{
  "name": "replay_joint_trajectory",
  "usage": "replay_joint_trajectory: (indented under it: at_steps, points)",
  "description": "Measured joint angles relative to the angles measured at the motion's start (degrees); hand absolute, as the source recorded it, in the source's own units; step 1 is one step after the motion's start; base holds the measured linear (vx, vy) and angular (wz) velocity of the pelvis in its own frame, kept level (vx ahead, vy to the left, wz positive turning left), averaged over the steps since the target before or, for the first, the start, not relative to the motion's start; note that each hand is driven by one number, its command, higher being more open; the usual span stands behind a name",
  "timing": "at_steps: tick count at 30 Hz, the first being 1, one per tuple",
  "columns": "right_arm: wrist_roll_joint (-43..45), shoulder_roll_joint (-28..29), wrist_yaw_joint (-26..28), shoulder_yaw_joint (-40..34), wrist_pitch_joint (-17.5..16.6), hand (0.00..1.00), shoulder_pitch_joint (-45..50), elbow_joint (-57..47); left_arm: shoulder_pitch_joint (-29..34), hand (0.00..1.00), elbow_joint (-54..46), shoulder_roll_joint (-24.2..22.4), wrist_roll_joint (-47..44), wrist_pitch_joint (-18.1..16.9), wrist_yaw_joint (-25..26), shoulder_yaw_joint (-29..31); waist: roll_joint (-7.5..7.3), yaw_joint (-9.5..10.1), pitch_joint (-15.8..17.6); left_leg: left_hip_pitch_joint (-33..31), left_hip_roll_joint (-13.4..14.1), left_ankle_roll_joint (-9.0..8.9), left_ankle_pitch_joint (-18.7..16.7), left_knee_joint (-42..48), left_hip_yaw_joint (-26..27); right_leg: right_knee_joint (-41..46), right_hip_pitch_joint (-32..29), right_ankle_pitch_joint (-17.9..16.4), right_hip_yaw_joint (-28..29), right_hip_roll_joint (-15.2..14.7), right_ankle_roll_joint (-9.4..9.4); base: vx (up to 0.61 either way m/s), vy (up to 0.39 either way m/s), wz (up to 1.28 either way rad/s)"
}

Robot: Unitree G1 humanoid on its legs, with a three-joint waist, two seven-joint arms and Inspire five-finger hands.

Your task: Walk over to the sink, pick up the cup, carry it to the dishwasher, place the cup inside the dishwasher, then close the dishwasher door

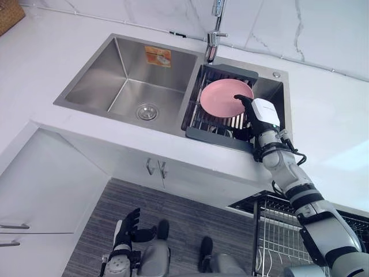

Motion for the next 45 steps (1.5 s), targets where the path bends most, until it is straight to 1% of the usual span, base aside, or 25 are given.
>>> replay_joint_trajectory:
  at_steps: [2,5,6,7,10,12,14,16,17,19,20,21,24,26,28,32,34,40,41,42,45]
  points:
    - [0.0,0.0,0.1,0.5,0.0,0.30,-2.1,1.4,-0.2,0.90,0.0,0.2,-0.7,0.0,0.2,0.0,0.03,0.01,0.6,-0.6,0.5,-0.20,0.1,-0.5,0.0,-0.8,-0.4,0.1,0.1,0.5,-0.05,-0.06,-0.010,-0.03]
    - [0.2,-0.5,0.4,0.8,-0.1,0.30,-2.9,1.5,-0.4,0.90,0.1,0.4,-0.8,0.0,0.7,0.0,0.07,0.41,0.6,-0.8,0.8,-0.37,0.3,-1.9,0.0,-2.1,-0.6,0.2,0.2,1.0,-0.05,-0.03,-0.022,0.04]
    - [0.4,-1.1,1.2,2.0,-1.3,0.30,-3.3,1.5,-0.5,0.90,0.1,0.3,-0.8,0.0,0.9,0.0,0.11,0.70,0.7,-0.8,0.8,-0.37,0.3,-2.7,0.0,-2.3,-0.8,0.3,0.2,1.1,-0.15,-0.01,-0.023,0.14]
    - [0.6,-1.0,2.1,2.4,-1.6,0.30,-3.7,1.0,-0.5,0.90,0.1,0.3,-0.8,0.0,0.9,0.0,0.10,0.91,0.7,-0.5,0.9,-0.36,0.3,-3.6,0.0,-2.6,-0.9,0.5,0.1,1.1,-0.29,0.00,-0.030,0.21]
    - [1.6,-1.1,2.9,2.2,-1.6,0.30,-3.9,0.8,-0.4,0.90,0.2,0.4,-0.8,0.0,1.0,0.2,0.11,1.12,0.7,-0.2,1.2,-0.51,1.8,-5.2,0.1,-2.7,-1.1,1.0,0.2,1.4,-0.55,0.00,-0.019,0.09]
    - [1.7,-1.1,2.9,2.0,-1.4,0.30,-3.9,-0.1,-0.5,0.90,0.2,0.5,-0.8,0.0,1.0,0.3,0.10,1.15,0.9,-0.1,1.3,-0.52,1.8,-5.7,0.2,-3.0,-1.1,1.1,0.2,1.6,-0.53,0.02,-0.013,-0.05]
    - [1.7,-1.1,2.9,1.2,-1.2,0.30,-3.3,-2.7,-0.7,0.90,0.1,0.5,-0.8,0.0,0.9,0.3,0.23,1.14,1.5,0.0,1.3,-0.56,1.9,-5.9,0.4,-3.1,-1.3,1.5,0.6,1.6,-0.51,0.03,-0.005,-0.08]
    - [1.7,-1.1,2.9,-1.3,-1.0,0.30,-0.5,-7.4,-0.7,0.90,-0.2,0.5,-0.8,0.0,0.9,0.6,0.20,1.21,2.0,0.1,1.3,-0.54,2.1,-5.9,0.6,-3.1,-1.3,2.2,1.0,1.6,-0.70,0.06,-0.007,-0.02]
    - [1.7,-1.1,2.9,-2.9,-0.9,0.30,1.7,-10.8,-0.5,0.90,-0.2,0.3,-0.8,0.1,0.9,1.0,0.25,1.28,2.0,0.2,1.4,-0.56,3.3,-5.9,0.6,-2.9,-1.3,2.6,1.1,1.7,-1.03,0.08,-0.013,0.00]
    - [1.6,-1.1,2.9,-4.2,-0.8,0.30,4.2,-14.8,-0.3,0.90,-0.2,0.4,-0.7,0.3,0.9,1.4,0.18,1.27,2.1,0.4,1.5,-0.37,4.3,-5.8,0.7,-2.6,-1.2,2.9,1.3,1.8,-0.67,0.13,-0.024,-0.02]
    - [1.6,-1.2,2.9,-5.8,-0.9,0.30,5.9,-17.9,-0.3,0.90,-0.3,0.3,-0.7,0.5,0.8,1.4,0.15,1.15,2.1,0.5,1.5,-0.23,4.6,-5.8,0.8,-2.5,-1.2,3.1,1.3,1.8,-0.93,0.14,-0.024,-0.02]
    - [1.6,-1.2,2.8,-6.3,-0.9,0.30,6.2,-18.6,-0.3,0.90,-0.3,0.3,-0.7,0.5,0.8,1.4,0.15,1.13,2.1,0.5,1.5,-0.36,4.7,-5.7,0.8,-2.5,-1.2,3.1,1.3,1.8,-0.95,0.15,-0.023,-0.01]
    - [1.6,-1.2,2.4,-10.8,-1.4,0.30,7.4,-24.8,0.0,0.90,-0.5,0.2,-0.6,0.7,0.7,1.7,0.13,0.69,2.1,2.1,1.5,-0.21,4.5,-5.4,1.0,-2.4,0.5,3.1,1.7,1.8,-0.94,0.14,-0.019,-0.02]
    - [1.6,-1.5,1.5,-13.5,-1.8,0.30,8.5,-28.9,0.2,0.90,-0.6,-0.2,-0.6,0.7,0.4,2.1,0.11,0.59,2.1,3.5,1.6,-0.29,3.3,-4.8,1.4,-2.4,1.9,2.9,2.1,1.8,-0.96,0.10,-0.002,-0.08]
    - [1.7,-2.5,0.4,-15.4,-3.5,0.30,10.8,-34.3,0.4,0.90,-0.8,-0.2,-0.6,0.7,-0.3,2.2,-0.01,0.19,2.1,4.1,1.7,-0.37,1.3,-3.4,2.2,-2.3,2.7,2.3,3.0,1.8,-1.00,0.07,0.010,-0.21]
    - [1.6,-2.8,0.1,-15.9,-5.6,0.30,14.2,-37.7,0.5,0.90,-0.8,-0.3,-0.6,0.7,-0.5,2.2,-0.38,-0.80,1.8,5.3,1.7,-0.21,0.6,-3.2,4.1,-2.3,3.1,2.1,4.8,1.6,-0.82,0.02,0.014,-0.26]
    - [1.6,-2.8,0.3,-16.0,-5.6,0.30,16.6,-37.7,0.5,0.90,-0.5,-0.3,-0.6,0.7,-0.8,2.3,-0.71,-1.24,1.7,6.3,1.7,-0.18,-0.2,-3.0,5.6,-2.3,3.6,1.7,6.2,1.4,-0.54,-0.01,0.024,-0.29]
    - [1.6,-2.8,1.2,-16.3,-5.6,0.30,21.5,-38.3,0.8,0.90,-0.2,-0.2,-0.6,0.7,-1.3,2.7,-1.40,-2.06,1.2,6.9,1.9,0.01,-1.9,-0.7,8.3,-1.8,3.6,1.4,9.1,1.2,-0.26,-0.01,0.027,-0.27]
    - [1.6,-2.5,1.3,-17.0,-5.6,0.30,24.3,-40.2,1.2,0.90,-0.2,-0.2,-0.6,0.7,-1.3,3.2,-1.83,-2.61,1.0,6.9,2.1,0.09,-2.9,0.5,9.3,-1.8,3.4,1.4,10.1,1.2,-0.11,0.00,0.027,-0.25]
    - [1.6,-2.3,1.3,-17.2,-5.7,0.30,24.9,-40.7,1.2,0.90,-0.2,-0.2,-0.6,0.7,-1.3,3.4,-1.89,-2.66,0.9,6.9,2.1,0.03,-3.2,0.8,9.6,-1.8,3.4,1.3,10.4,1.2,-0.05,0.02,0.042,-0.41]
    - [1.6,-0.2,1.4,-20.7,-6.0,0.30,29.8,-45.1,1.8,0.90,0.1,-0.1,-0.6,0.7,-1.3,4.3,-2.05,-3.25,0.7,6.7,3.0,0.27,-6.2,4.5,12.6,-1.7,3.3,1.3,13.5,1.5,0.21,0.05,0.048,-0.55]
